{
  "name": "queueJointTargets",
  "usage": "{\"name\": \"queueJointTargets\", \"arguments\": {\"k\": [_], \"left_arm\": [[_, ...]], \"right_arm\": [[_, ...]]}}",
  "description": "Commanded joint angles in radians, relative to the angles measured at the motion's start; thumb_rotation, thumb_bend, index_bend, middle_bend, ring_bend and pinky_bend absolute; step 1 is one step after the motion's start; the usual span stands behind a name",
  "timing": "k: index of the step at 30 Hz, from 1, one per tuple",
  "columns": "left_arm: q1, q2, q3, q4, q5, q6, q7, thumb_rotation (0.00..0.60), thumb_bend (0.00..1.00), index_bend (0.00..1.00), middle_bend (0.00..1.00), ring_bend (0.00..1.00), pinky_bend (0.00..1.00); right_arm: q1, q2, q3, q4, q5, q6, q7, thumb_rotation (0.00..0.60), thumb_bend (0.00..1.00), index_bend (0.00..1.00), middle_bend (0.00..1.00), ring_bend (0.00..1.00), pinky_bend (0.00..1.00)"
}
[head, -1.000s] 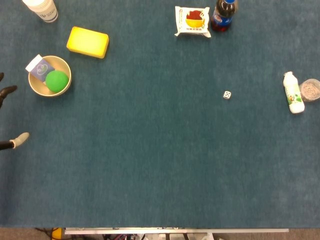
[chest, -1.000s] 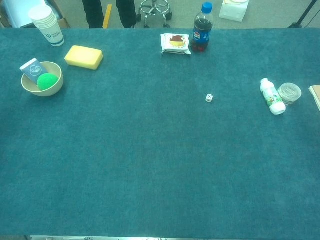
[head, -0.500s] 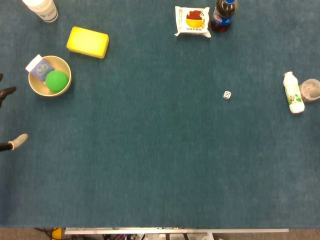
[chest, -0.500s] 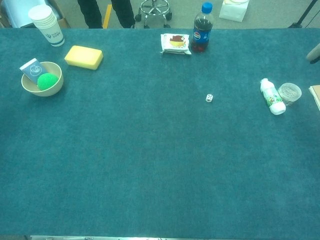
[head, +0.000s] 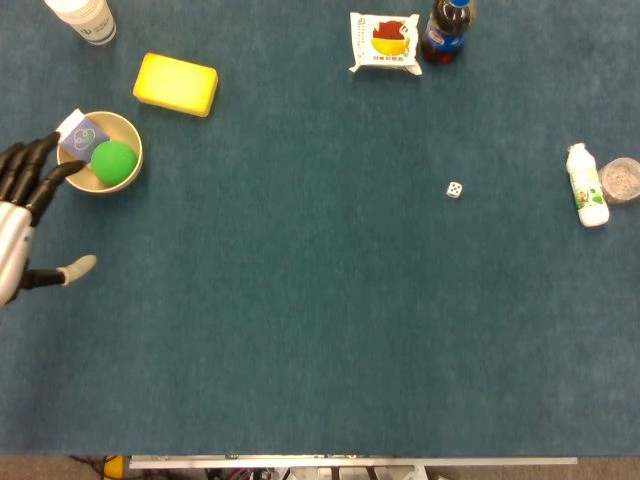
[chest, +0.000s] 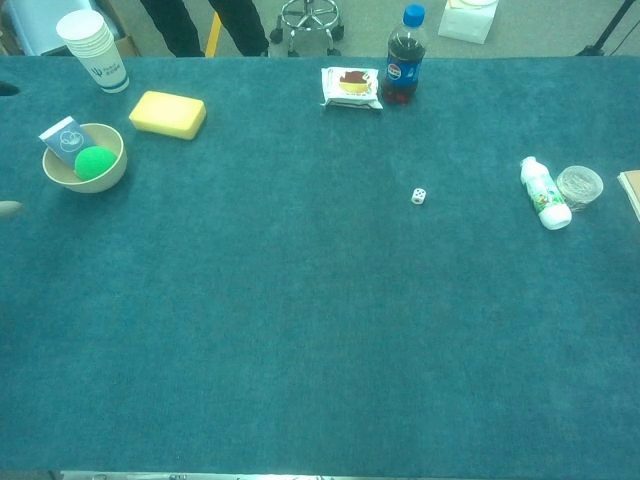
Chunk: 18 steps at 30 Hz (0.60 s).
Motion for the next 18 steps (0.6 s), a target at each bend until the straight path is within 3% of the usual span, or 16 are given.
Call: {"name": "queueJointTargets", "arguments": {"k": [1, 9, 18], "left_arm": [[-0.02, 0.005, -0.008, -0.014, 0.002, -0.02, 0.007, 0.6, 0.0, 0.15, 0.0, 0.0, 0.04], [-0.035, -0.001, -0.003, 0.021, 0.007, -0.028, -0.031, 0.6, 0.0, 0.15, 0.0, 0.0, 0.04], [-0.038, -0.003, 0.001, 0.041, -0.013, -0.039, -0.031, 0.6, 0.0, 0.15, 0.0, 0.0, 0.04]], "right_arm": [[-0.021, 0.0, -0.006, 0.008, 0.015, 0.014, 0.005, 0.6, 1.0, 0.43, 0.46, 0.38, 0.64], [-0.033, 0.002, -0.002, -0.026, 0.015, 0.016, -0.055, 0.6, 1.0, 0.43, 0.46, 0.38, 0.64], [0.026, 0.037, 0.034, -0.082, 0.04, -0.082, -0.108, 0.6, 1.0, 0.43, 0.46, 0.38, 0.64]]}}
